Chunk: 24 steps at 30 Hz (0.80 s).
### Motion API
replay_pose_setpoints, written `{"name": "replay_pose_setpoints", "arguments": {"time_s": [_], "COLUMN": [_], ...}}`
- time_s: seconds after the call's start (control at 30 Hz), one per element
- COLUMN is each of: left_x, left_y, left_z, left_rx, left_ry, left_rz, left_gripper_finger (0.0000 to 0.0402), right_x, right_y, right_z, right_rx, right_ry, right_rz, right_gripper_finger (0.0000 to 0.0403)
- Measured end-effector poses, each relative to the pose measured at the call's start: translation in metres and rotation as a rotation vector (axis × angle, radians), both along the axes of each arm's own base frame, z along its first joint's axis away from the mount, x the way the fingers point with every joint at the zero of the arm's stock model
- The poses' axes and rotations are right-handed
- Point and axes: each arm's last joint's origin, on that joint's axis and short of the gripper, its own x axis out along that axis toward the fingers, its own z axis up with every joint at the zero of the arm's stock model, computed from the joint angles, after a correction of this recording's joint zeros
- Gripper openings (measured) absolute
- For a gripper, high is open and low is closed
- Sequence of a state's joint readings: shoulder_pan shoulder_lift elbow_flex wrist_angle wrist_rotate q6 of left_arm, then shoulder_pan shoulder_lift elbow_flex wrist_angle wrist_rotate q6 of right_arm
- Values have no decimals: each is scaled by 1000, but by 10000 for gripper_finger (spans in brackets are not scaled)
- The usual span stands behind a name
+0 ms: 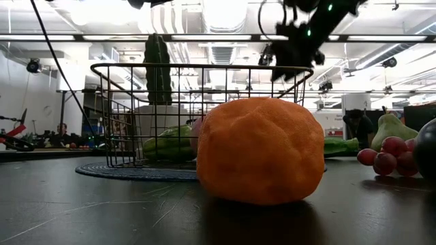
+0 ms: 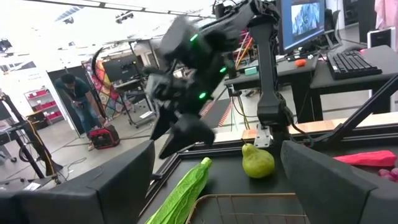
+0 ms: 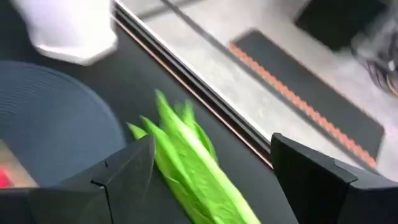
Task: Build produce basket
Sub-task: Put the celtuce into the wire basket
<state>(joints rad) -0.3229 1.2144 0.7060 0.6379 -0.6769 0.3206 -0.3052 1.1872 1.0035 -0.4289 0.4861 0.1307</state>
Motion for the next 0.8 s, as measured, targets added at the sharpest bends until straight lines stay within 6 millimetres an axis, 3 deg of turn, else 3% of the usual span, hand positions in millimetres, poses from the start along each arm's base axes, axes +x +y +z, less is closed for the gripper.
{"name": "replay_pose_setpoints", "arguments": {"time_s": [0.17, 0.37, 0.8], "left_x": [0, 0, 0], "left_y": [0, 0, 0], "left_z": [0, 0, 0], "left_rx": [0, 0, 0], "left_ry": [1, 1, 1], "left_rz": [3, 3, 3], "left_gripper_finger": [331, 331, 331], "right_x": [-9, -12, -8], "right_y": [-38, -65, -92], "right_z": [-21, -55, -120], "right_rx": [185, 350, 423], "right_ry": [62, 188, 472], "right_rz": [14, 45, 29], "right_gripper_finger": [298, 315, 330]}}
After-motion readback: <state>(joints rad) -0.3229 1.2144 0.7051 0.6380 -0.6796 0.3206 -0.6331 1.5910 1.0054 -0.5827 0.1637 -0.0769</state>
